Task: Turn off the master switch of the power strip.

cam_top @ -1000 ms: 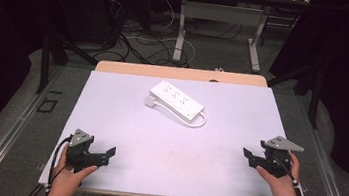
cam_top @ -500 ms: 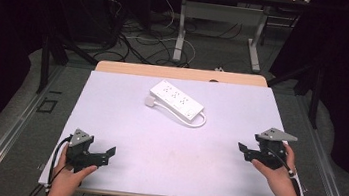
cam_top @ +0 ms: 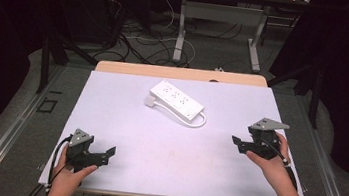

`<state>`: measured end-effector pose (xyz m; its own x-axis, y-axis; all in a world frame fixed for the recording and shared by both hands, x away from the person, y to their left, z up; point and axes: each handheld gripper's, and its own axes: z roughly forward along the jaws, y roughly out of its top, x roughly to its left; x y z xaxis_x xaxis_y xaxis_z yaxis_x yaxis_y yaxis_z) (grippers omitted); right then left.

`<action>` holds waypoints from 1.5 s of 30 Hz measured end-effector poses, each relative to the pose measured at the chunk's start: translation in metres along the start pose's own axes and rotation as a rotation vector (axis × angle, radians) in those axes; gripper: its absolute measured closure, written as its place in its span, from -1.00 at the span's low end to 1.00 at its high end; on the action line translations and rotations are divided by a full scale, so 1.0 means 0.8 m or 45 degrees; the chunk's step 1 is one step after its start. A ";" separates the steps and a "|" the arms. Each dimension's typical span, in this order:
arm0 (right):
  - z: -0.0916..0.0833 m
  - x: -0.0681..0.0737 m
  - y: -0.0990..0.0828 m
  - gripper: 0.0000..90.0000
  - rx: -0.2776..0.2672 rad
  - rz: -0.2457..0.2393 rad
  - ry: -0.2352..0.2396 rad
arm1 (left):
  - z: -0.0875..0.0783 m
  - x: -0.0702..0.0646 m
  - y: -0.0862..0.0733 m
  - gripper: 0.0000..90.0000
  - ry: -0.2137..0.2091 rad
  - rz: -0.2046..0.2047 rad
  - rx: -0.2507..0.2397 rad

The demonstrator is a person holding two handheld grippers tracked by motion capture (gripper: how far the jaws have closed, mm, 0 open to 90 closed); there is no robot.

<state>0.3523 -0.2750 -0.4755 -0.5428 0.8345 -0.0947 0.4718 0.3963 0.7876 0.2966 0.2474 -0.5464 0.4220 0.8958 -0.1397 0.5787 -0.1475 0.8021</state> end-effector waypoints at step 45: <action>0.067 0.018 0.097 -0.08 0.079 -0.063 0.112 | 0.001 0.002 0.000 -0.87 -0.011 -0.004 0.002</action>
<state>0.4181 -0.2115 -0.4482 -0.6242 0.7775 -0.0768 0.4831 0.4614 0.7441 0.2976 0.2482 -0.5472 0.4261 0.8926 -0.1471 0.5812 -0.1455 0.8006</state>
